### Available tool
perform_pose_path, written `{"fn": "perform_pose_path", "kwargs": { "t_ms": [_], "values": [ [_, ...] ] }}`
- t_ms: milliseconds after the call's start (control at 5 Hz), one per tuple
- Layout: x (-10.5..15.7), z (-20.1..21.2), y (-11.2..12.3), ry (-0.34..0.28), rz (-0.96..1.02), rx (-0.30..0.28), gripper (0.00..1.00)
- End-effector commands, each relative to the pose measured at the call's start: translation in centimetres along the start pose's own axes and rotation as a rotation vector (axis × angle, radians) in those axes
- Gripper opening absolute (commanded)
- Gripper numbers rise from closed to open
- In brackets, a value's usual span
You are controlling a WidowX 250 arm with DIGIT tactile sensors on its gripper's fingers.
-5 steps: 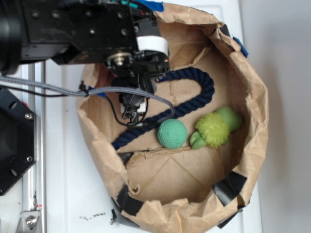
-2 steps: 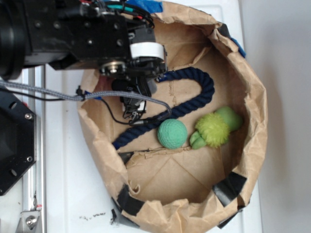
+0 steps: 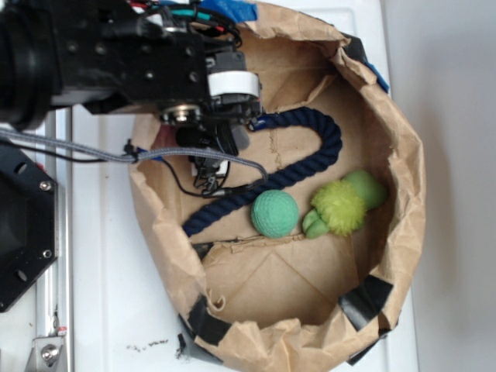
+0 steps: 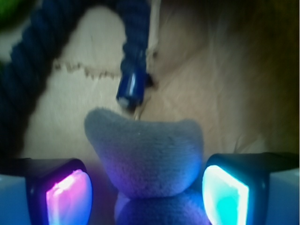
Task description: Grab the gray animal.
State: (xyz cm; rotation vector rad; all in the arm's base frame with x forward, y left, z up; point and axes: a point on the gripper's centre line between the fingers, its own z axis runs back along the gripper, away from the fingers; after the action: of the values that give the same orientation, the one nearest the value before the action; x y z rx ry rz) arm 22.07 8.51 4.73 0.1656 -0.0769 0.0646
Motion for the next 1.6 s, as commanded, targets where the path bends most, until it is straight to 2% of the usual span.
{"fn": "perform_pose_path", "kwargs": {
  "t_ms": [0, 600, 800, 1000, 1200, 1400],
  "values": [
    [1.0, 0.8, -0.2, -0.043, 0.002, 0.035, 1.0],
    [1.0, 0.8, -0.2, -0.043, 0.002, 0.035, 1.0],
    [1.1, -2.5, 0.7, 0.034, 0.056, 0.048, 1.0],
    [1.1, -3.5, 0.6, 0.065, 0.067, 0.079, 1.0],
    [1.2, -3.6, 0.6, 0.053, 0.051, 0.073, 0.91],
    [1.1, -3.5, 0.6, 0.047, 0.04, 0.069, 0.0]
  ]
}}
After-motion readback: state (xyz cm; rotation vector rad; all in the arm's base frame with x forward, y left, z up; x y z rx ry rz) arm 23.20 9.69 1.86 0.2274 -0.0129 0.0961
